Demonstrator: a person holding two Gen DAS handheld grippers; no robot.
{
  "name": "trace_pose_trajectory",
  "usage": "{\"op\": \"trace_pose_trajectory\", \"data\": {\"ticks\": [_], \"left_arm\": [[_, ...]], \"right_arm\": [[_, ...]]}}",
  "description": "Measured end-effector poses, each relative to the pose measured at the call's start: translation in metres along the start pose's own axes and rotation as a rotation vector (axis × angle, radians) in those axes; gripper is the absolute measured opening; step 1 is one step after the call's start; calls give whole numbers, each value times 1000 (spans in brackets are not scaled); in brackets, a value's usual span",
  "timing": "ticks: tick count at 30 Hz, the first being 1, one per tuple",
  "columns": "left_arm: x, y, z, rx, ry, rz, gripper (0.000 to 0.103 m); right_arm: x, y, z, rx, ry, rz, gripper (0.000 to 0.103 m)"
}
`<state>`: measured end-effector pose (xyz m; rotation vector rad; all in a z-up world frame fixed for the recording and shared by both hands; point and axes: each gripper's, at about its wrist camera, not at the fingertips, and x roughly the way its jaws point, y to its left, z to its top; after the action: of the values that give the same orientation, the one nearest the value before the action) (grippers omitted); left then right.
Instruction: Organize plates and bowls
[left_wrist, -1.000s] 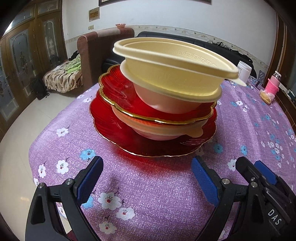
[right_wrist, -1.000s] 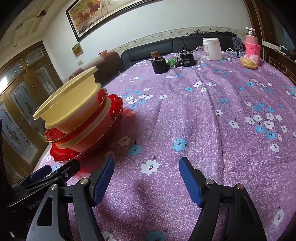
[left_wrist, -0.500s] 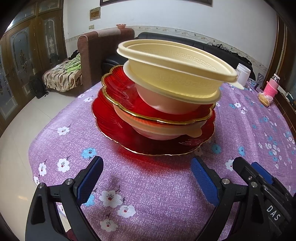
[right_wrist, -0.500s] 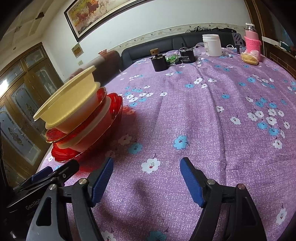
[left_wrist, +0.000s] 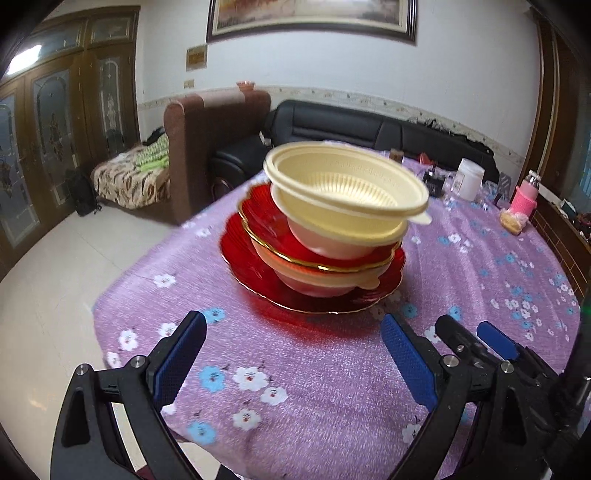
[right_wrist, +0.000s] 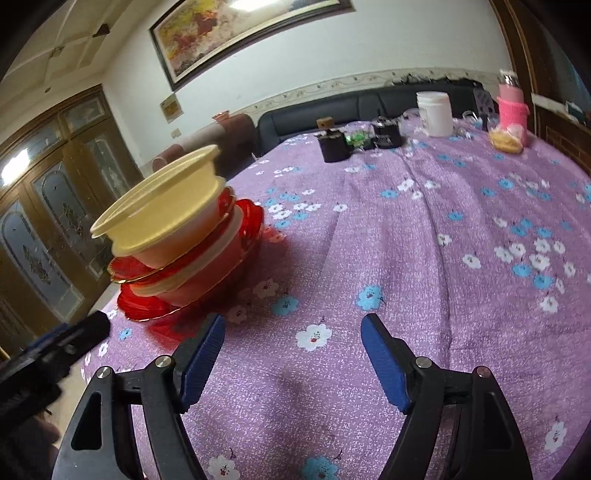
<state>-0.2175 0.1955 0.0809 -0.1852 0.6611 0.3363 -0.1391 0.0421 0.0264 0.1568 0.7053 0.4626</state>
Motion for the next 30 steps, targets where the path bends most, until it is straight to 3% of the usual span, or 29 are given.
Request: {"op": "trace_pose_trajectory", "data": {"ticks": [14, 21, 26, 30], "left_arm": [[-66, 6, 5, 5, -204, 41, 98], [-84, 4, 6, 21, -247, 52, 99], [-116, -1, 30, 67, -336, 82, 99], [-150, 0, 71, 105, -406, 109, 99]], "right_arm": [[-35, 41, 8, -110, -64, 27, 80], [-49, 52, 5, -124, -78, 55, 81], [-66, 59, 18, -129, -103, 82, 81], [-83, 65, 43, -121, -125, 123, 81]]}}
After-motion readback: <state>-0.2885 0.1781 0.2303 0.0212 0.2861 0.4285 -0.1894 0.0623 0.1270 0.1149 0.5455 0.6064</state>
